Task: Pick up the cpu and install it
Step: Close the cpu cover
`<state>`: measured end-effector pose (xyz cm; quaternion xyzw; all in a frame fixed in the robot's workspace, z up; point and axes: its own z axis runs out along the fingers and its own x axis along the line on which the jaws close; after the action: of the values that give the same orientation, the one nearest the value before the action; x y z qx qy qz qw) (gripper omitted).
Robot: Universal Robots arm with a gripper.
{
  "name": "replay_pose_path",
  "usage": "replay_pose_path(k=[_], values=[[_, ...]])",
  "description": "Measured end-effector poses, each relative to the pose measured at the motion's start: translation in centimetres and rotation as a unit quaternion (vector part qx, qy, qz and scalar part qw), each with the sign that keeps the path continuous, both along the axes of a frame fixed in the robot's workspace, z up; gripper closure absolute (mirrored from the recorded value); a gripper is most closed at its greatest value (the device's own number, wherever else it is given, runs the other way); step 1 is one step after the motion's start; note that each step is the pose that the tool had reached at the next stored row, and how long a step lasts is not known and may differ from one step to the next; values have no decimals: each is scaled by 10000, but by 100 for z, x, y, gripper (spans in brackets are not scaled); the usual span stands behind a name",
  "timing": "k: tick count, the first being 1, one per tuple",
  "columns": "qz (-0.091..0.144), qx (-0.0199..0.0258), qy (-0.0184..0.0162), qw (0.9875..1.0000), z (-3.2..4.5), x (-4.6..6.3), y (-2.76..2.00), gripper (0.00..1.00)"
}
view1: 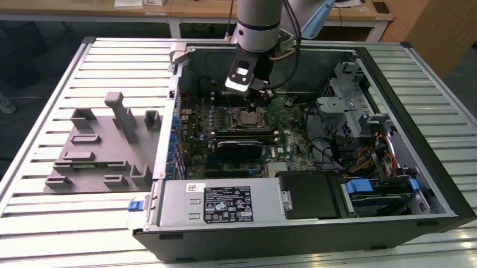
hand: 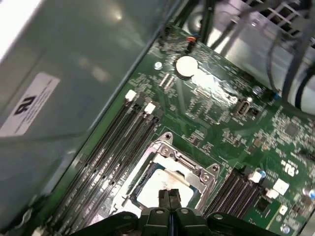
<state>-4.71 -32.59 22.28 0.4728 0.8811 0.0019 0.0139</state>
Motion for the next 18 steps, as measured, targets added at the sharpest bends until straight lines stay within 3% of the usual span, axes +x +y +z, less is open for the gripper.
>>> replay_pose_path(k=[5, 9, 14, 18], values=[[450, 0, 0, 9990, -1, 0, 0, 89], [812, 0, 0, 9967, -2, 0, 0, 89], [1267, 0, 0, 9919, -3, 0, 0, 89], [1626, 0, 0, 9867, -5, 0, 0, 89]])
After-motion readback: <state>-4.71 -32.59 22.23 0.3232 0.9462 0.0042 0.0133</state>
